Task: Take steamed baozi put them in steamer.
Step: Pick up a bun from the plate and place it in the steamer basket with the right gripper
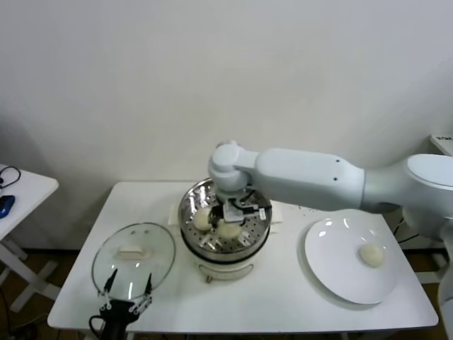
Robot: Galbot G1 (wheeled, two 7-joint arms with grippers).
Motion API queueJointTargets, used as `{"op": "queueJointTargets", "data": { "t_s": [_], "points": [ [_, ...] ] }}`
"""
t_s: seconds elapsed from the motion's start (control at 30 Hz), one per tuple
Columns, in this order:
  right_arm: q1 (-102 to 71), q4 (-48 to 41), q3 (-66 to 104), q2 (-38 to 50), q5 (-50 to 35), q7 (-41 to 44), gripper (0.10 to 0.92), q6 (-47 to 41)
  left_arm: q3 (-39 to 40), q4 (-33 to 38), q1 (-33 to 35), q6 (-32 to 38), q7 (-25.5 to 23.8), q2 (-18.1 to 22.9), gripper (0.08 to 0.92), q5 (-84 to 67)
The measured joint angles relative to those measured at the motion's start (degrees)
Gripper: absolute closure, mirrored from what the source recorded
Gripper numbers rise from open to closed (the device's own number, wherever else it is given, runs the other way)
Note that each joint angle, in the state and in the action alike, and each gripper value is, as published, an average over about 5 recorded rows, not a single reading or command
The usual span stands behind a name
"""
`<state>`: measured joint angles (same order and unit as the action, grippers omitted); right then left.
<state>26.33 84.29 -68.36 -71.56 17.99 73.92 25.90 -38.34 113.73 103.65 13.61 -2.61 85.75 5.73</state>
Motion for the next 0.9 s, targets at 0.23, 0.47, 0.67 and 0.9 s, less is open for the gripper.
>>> {"op": "queueJointTargets", "data": {
  "t_s": [0.23, 0.47, 0.67, 0.9],
  "points": [
    [-1.9, -0.6, -0.1, -1.2, 1.1, -0.1, 0.304, 0.5, 0.1, -0.2, -0.2, -0.1, 0.0, -0.1, 0.177, 0.0],
    [-2.5, -0.7, -0.1, -1.5, 1.5, -0.1, 0.304, 0.9, 0.1, -0.3, -0.5, -0.2, -0.1, -0.2, 0.177, 0.0],
    [-2.9, -0.7, -0.1, -1.6, 1.7, -0.1, 0.304, 1.0, 0.2, -0.4, -0.6, -0.3, -0.1, -0.2, 0.177, 0.2],
    [-3.4, -0.4, -0.1, -1.5, 1.9, -0.1, 0.304, 1.0, 0.3, -0.4, -0.7, -0.4, -0.1, -0.2, 0.177, 0.4]
  ]
}}
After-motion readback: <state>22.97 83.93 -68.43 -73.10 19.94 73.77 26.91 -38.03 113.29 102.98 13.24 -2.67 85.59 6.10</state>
